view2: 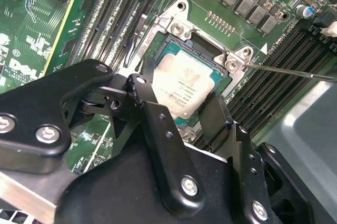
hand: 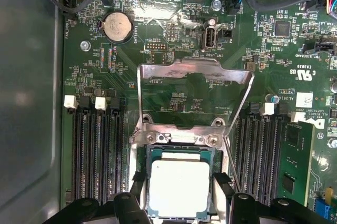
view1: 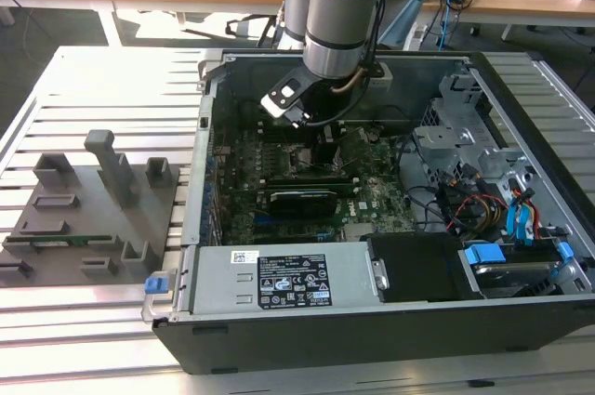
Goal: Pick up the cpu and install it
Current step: 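Place the cpu into insertion slot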
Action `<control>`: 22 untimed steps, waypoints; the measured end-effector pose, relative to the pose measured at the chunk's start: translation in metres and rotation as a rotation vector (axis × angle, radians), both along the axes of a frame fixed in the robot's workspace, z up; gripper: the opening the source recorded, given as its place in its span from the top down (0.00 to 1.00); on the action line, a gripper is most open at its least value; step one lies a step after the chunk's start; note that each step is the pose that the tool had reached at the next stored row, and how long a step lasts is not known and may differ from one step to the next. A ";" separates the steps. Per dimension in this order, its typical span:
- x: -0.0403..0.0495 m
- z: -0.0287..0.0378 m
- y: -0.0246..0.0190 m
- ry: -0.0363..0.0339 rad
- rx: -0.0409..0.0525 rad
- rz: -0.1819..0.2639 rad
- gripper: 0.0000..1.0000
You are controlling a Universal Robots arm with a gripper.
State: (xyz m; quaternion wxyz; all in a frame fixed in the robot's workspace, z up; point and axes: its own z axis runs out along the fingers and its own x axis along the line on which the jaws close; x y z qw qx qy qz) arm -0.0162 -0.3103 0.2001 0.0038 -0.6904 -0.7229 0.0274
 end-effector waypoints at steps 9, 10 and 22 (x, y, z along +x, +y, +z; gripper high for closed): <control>0.0000 0.0171 0.0005 0.0000 -0.0013 0.000 0.39; 0.0000 0.0191 0.0005 0.0000 -0.0013 0.000 0.39; 0.0000 0.0387 -0.0017 0.0000 -0.0013 0.000 0.89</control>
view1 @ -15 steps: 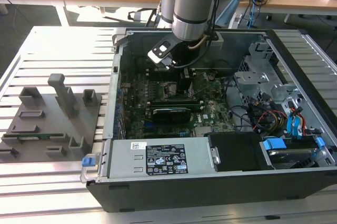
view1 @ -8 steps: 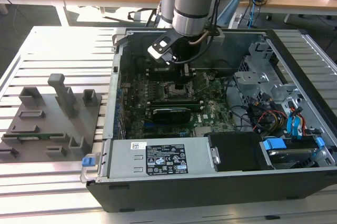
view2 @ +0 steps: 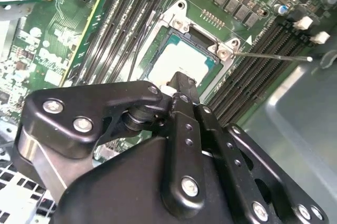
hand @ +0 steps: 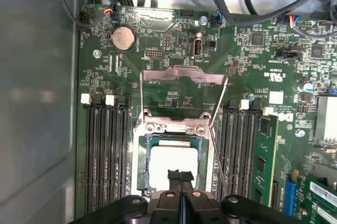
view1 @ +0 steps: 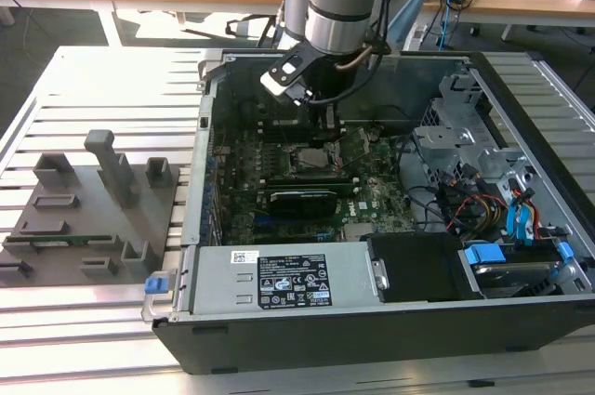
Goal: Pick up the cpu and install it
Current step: 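Place the cpu into insertion slot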
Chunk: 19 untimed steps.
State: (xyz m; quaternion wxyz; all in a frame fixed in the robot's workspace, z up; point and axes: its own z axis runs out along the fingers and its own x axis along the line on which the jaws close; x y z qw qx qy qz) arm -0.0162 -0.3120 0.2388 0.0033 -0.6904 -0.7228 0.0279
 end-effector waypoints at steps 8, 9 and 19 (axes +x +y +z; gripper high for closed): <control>0.0000 0.0376 0.0000 0.0000 0.0001 0.000 0.89; 0.0000 0.0412 0.0000 0.0000 0.0000 0.000 0.89; 0.0000 0.0525 0.0000 -0.0001 0.0001 0.000 0.89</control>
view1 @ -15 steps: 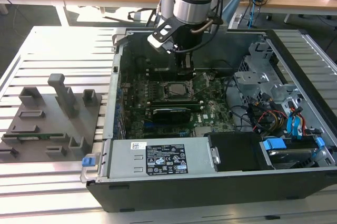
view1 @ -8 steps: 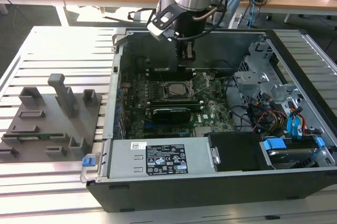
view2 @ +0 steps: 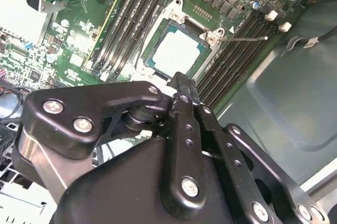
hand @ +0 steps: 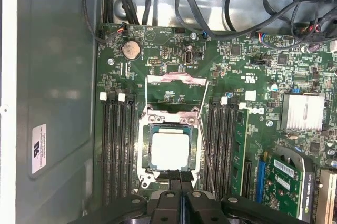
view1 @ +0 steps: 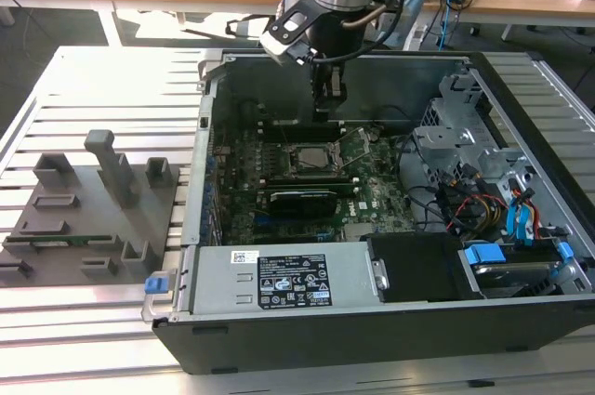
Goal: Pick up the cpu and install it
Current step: 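Place the cpu into insertion slot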
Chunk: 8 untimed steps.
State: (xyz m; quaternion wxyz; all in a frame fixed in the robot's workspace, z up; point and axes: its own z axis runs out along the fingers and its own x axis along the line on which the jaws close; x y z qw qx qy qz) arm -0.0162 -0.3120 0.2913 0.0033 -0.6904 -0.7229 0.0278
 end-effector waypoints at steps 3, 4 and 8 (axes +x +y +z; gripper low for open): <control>0.0000 0.0001 0.0000 0.0000 0.0000 0.000 0.89; 0.0000 0.0001 0.0000 0.0000 0.0000 0.000 0.89; 0.0000 0.0002 0.0000 0.0000 0.0000 0.000 0.89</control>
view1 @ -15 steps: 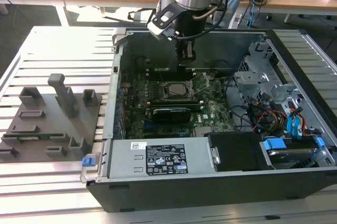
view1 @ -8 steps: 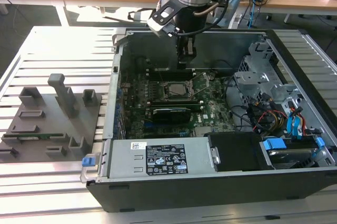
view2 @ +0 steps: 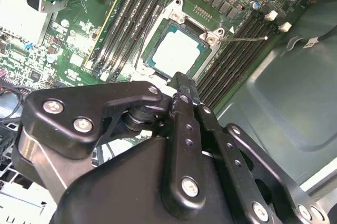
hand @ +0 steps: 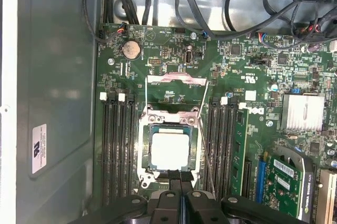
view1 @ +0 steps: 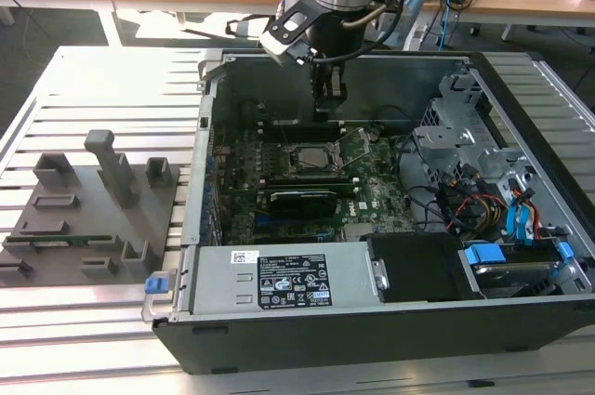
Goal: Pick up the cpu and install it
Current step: 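Place the cpu into insertion slot, then close the cpu cover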
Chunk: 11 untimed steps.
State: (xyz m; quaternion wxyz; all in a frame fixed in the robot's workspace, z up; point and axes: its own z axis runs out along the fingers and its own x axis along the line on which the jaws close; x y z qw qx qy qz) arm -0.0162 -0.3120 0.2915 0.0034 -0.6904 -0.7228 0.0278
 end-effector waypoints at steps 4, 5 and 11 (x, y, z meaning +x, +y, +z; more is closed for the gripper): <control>0.0000 0.0001 0.0000 0.0000 0.0000 0.000 0.89; 0.0000 0.0001 0.0000 0.0000 0.0000 0.000 0.89; 0.0130 0.0001 0.0000 0.0000 0.0000 0.000 0.89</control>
